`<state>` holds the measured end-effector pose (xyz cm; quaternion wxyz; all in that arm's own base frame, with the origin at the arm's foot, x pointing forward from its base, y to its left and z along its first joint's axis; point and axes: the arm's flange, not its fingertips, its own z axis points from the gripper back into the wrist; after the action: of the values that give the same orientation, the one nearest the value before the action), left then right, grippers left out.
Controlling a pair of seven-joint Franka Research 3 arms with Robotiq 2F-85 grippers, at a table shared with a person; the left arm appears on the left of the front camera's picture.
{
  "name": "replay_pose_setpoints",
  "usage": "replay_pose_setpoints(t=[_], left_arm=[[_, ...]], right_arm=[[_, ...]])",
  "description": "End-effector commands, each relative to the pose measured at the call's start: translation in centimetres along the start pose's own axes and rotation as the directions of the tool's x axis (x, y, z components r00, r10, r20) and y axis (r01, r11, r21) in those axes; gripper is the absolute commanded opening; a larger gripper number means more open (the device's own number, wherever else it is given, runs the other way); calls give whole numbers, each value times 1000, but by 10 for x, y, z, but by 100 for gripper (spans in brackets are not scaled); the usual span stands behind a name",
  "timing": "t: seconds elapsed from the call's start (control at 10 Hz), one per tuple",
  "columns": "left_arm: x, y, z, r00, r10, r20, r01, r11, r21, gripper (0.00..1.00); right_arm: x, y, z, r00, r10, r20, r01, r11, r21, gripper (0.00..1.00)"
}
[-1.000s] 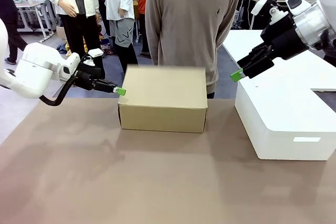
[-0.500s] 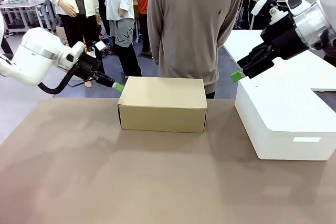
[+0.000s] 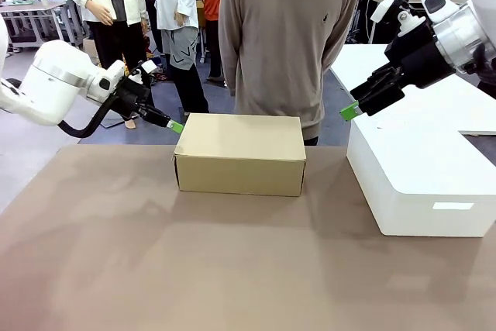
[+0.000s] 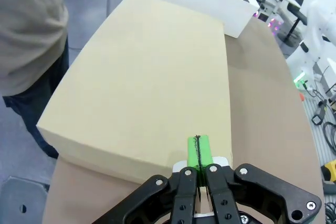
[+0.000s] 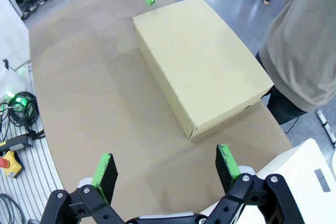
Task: Pack the shoes into the box.
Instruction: Press down on the lid of the Shoes Box.
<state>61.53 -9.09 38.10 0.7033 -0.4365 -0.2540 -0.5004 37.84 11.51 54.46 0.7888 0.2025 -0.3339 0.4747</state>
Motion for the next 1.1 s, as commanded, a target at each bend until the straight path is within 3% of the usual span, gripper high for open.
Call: replay_pose_setpoints(t=[0.0,0.6,0.9,1.0], left_arm=[[-2,-4,0,1000,-20,19,20,1000,11,0],[0,0,0,1000,-3,1,3,1000,0,0],[26,-15,35,956,-66,-286,77,997,27,0],[31,-21,45,935,-74,-346,88,996,26,19]], right_arm=[[1,-2,-1,1000,8,27,-8,1000,13,100],[1,-2,-1,1000,8,27,-8,1000,13,100],[1,-2,-1,1000,8,27,-8,1000,13,100],[1,-2,-1,1000,8,27,-8,1000,13,100]])
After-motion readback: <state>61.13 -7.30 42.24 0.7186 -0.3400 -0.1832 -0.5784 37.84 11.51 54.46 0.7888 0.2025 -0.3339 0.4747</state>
